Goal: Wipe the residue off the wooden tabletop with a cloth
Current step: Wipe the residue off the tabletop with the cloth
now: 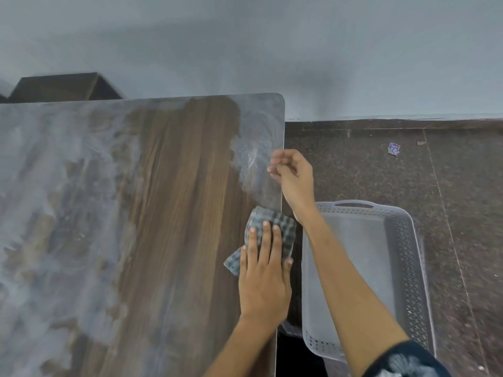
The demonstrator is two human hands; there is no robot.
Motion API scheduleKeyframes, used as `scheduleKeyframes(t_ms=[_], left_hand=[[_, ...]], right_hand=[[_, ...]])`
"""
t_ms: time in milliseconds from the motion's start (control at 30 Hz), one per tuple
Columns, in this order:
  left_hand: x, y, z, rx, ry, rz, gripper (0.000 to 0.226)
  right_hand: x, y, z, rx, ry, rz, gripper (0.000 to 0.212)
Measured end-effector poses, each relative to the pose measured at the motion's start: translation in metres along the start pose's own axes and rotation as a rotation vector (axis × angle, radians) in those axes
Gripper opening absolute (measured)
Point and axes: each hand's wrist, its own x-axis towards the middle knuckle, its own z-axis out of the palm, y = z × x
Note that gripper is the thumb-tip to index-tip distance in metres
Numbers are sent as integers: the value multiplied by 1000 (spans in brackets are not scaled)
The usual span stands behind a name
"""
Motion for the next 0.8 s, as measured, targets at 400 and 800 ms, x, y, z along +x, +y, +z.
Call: scheduleKeyframes(t_ms=[400, 800], left_hand=[[169, 12, -31, 25, -149, -6, 75], [52, -40, -17, 27, 2, -71, 59]], right_hand=[[25, -8, -10, 131, 97, -54, 34], [20, 3, 10, 143, 50, -18, 35]])
